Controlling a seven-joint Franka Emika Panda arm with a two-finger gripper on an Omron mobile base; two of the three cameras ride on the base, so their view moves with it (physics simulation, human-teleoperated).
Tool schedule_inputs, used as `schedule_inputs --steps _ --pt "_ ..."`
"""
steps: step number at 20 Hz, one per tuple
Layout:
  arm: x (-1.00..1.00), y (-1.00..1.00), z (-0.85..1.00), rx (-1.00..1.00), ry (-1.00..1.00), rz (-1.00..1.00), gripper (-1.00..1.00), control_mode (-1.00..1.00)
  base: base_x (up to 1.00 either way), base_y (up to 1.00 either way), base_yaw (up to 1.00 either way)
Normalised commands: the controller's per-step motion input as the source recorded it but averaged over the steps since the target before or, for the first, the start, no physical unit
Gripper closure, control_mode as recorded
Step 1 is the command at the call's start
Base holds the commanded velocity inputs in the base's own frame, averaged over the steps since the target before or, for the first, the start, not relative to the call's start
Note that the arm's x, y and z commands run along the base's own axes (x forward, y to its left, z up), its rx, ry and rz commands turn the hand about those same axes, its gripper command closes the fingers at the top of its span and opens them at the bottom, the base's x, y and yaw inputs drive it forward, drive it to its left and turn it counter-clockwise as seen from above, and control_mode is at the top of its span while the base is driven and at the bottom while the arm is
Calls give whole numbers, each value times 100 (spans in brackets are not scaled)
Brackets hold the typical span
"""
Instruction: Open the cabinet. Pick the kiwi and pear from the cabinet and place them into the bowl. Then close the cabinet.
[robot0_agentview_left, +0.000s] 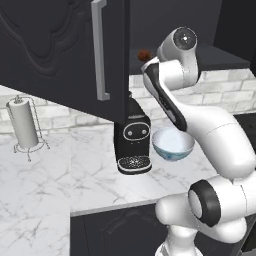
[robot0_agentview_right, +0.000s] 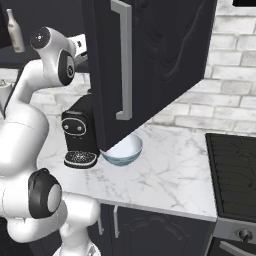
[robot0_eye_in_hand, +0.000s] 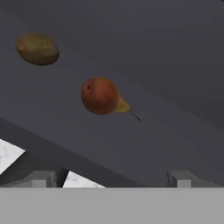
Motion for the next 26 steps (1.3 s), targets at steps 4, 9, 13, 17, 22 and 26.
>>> schedule_inputs --steps 4,9,13,17,22,26 --pt "35 30 0 0 0 -4 -100 -100 0 0 0" --pt "39 21 4 0 0 -4 -100 -100 0 0 0" --pt "35 6 5 1 0 -3 -100 -100 0 0 0" --pt "30 0 0 3 0 -3 -100 -100 0 0 0" --pt "36 0 0 5 1 -3 -100 -100 0 0 0" --pt "30 0 0 6 0 -3 -100 -100 0 0 0"
